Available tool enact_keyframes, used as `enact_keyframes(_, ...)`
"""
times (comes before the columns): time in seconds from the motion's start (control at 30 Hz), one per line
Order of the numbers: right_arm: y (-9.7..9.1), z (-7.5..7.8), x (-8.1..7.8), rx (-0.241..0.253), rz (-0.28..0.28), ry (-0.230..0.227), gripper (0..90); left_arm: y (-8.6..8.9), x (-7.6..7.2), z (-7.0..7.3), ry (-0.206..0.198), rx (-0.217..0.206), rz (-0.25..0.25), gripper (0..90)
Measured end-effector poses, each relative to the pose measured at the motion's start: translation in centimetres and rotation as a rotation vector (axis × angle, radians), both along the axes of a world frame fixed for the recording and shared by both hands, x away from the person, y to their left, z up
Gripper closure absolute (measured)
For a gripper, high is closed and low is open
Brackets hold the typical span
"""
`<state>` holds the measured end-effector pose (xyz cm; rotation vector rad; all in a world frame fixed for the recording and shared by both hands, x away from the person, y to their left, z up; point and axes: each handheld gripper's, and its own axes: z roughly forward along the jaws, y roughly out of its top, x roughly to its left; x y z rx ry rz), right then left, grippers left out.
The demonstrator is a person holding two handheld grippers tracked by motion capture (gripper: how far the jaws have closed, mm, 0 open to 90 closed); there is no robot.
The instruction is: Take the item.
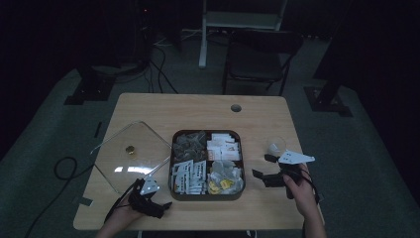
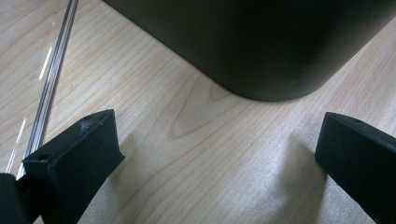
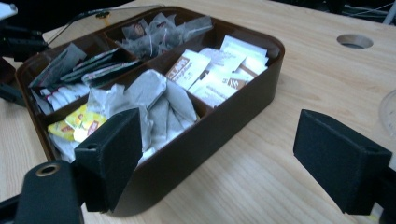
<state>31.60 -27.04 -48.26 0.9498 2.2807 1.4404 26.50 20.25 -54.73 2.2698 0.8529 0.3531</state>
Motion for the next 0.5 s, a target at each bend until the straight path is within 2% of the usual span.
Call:
enact_keyframes(0.27,-0.2,-2.0,-0.5,-0.028,0.006,0.028,15.3,-0.1,-0.1,0.0,0.0,-0.001,0.018,0.5)
enact_keyframes(0.5,-0.5,-3.8,-1.0,-0.065,0.003,0.045,15.3,-0.2,-0.1,0.0,-0.002,-0.001,0.007,0.5)
